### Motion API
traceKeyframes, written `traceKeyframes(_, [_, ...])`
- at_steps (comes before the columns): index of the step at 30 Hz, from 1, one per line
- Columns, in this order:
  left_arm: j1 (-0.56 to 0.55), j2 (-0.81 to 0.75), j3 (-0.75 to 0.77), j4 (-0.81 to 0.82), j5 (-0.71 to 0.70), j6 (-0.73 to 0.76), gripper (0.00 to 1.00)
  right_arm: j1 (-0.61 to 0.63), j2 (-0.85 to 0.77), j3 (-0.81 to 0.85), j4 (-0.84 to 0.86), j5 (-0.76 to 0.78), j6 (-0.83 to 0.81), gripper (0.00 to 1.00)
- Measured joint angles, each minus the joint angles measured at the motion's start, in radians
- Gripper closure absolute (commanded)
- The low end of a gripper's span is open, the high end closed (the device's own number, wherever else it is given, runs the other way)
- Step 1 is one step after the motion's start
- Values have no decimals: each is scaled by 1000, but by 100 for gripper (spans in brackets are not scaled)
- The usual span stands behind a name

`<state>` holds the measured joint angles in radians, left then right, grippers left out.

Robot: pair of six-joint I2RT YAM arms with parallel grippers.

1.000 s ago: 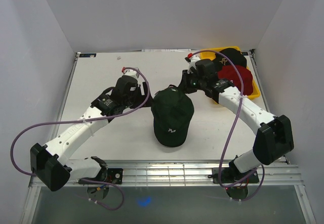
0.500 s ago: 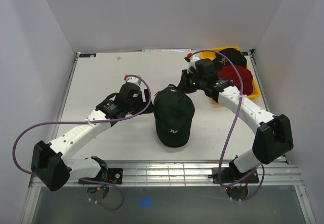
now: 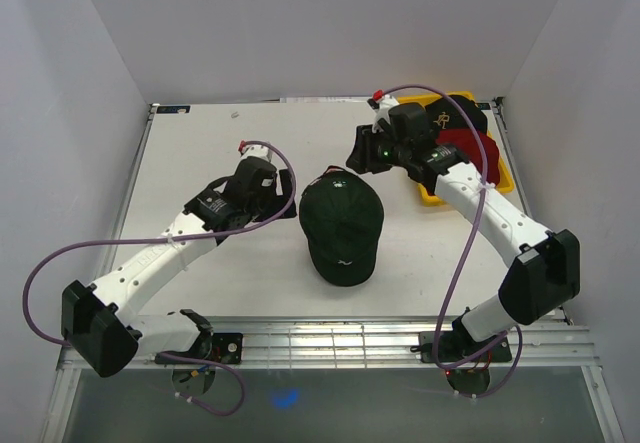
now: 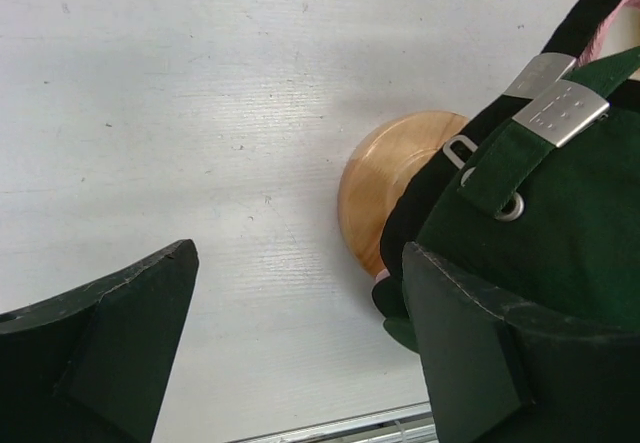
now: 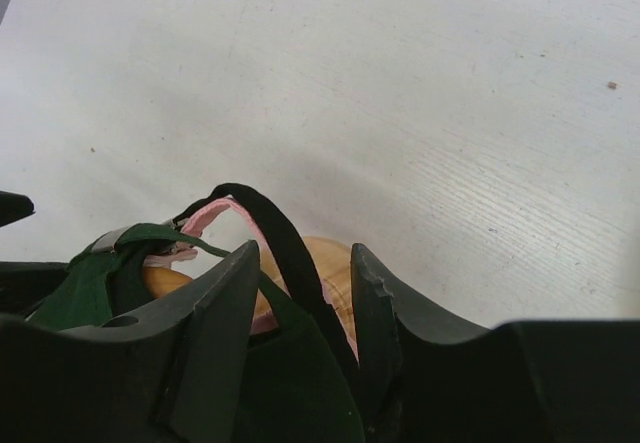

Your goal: Stack the hats

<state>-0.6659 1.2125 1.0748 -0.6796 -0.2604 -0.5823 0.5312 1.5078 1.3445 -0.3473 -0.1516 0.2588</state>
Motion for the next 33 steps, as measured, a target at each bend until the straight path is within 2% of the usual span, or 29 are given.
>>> traceKeyframes(13, [0,-12,54,-55,-21,24,5,-1,-76,21,-64,10,31,47])
traceKeyframes(22, [0,-9,182,-77,-19,54,4,-55,-109,170,-195,72,68,44])
traceKeyframes(25, [0,-6,225,-74,-11,63,4,-167,-109,211,-248,98,76,43])
traceKeyframes(29, [0,2,232,-68,13,71,4,-426,-86,213,-295,108,94,36])
traceKeyframes(33, [0,11,222,-47,48,78,4,-658,5,215,-309,120,133,33])
